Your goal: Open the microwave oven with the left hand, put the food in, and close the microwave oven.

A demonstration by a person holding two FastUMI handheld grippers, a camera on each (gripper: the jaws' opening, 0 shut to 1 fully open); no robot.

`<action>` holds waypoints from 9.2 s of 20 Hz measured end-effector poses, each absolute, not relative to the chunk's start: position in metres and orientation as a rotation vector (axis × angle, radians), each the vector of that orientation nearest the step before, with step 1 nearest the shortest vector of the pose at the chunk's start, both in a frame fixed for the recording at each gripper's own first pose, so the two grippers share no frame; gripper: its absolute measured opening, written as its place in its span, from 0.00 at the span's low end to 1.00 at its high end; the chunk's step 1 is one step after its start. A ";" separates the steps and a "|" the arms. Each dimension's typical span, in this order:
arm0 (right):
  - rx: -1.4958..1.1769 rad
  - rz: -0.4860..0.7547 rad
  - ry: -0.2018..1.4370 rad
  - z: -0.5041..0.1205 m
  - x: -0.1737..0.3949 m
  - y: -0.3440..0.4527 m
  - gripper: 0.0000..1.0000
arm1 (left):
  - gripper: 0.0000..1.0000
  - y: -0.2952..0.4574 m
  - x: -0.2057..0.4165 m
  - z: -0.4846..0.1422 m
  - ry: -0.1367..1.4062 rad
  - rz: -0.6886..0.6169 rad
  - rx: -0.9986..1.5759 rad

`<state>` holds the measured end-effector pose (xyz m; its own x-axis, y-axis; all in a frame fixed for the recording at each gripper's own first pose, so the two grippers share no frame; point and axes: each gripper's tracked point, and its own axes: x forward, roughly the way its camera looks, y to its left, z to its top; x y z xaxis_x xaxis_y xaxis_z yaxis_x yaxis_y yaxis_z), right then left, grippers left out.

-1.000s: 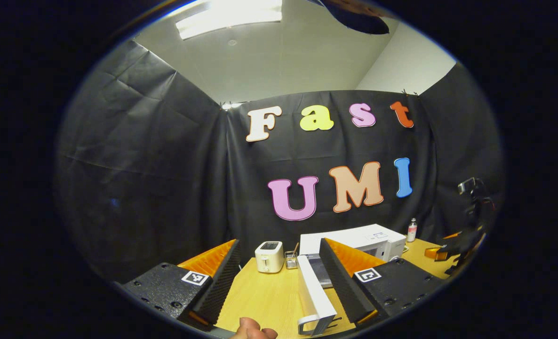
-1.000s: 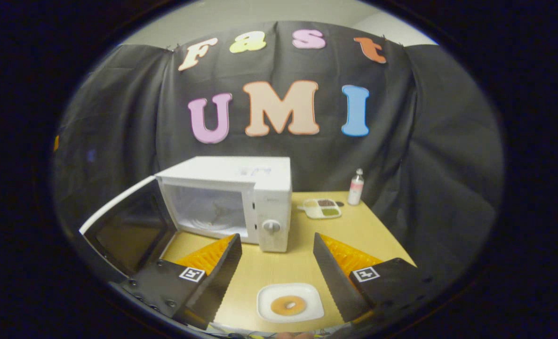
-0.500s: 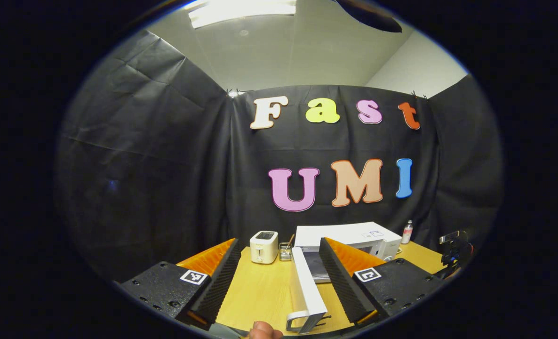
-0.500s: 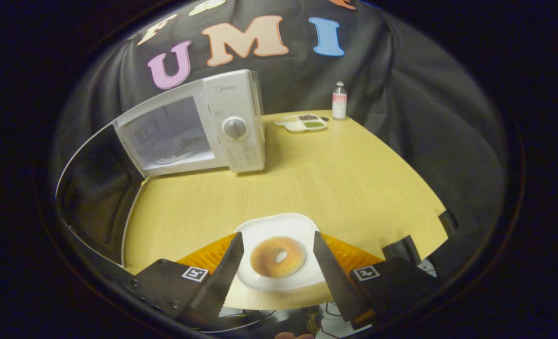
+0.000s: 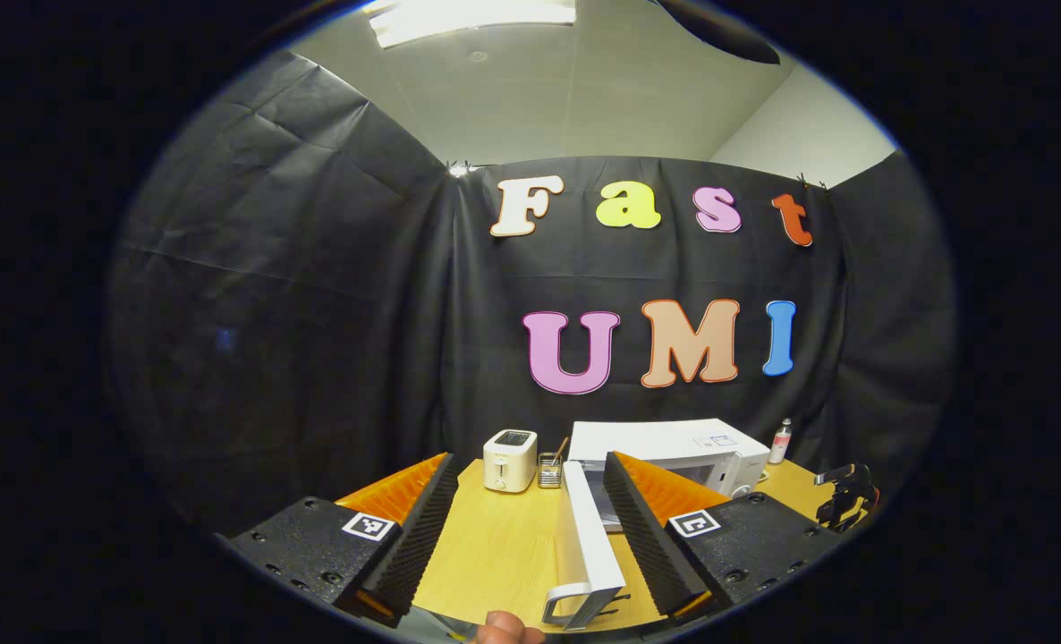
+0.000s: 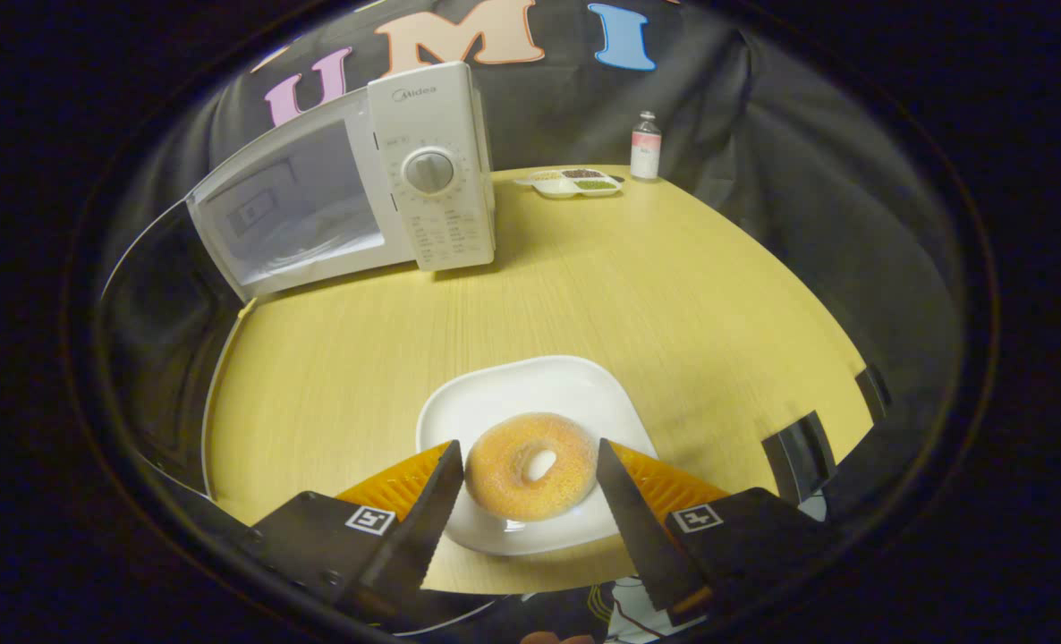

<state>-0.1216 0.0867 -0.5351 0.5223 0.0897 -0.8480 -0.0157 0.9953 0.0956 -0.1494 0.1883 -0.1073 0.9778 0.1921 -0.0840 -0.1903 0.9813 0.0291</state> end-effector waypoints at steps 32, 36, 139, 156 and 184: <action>1.077 0.153 0.817 -0.435 0.014 0.312 0.79 | 0.97 0.234 -0.177 -0.130 0.169 0.335 0.049; 1.162 0.092 0.791 -0.444 0.040 0.333 0.79 | 0.96 0.230 -0.178 -0.130 0.171 0.347 0.021; 0.321 -0.081 0.104 -0.086 -0.071 -0.071 0.89 | 0.00 0.007 -0.050 -0.371 0.677 -0.179 -0.143; 0.322 -0.100 0.064 -0.074 -0.061 -0.156 0.89 | 0.00 -0.069 0.057 -0.378 0.661 -0.221 -0.045; 0.025 0.068 0.088 -0.077 -0.048 -0.115 0.92 | 0.01 -0.089 0.085 -0.368 0.600 -0.236 -0.092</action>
<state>-0.0478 -0.1148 -0.0771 0.9938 0.0687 -0.0874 -0.0665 0.9974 0.0275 0.0848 -0.0891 -0.3681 0.7996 -0.2464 -0.5476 0.1931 0.9690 -0.1541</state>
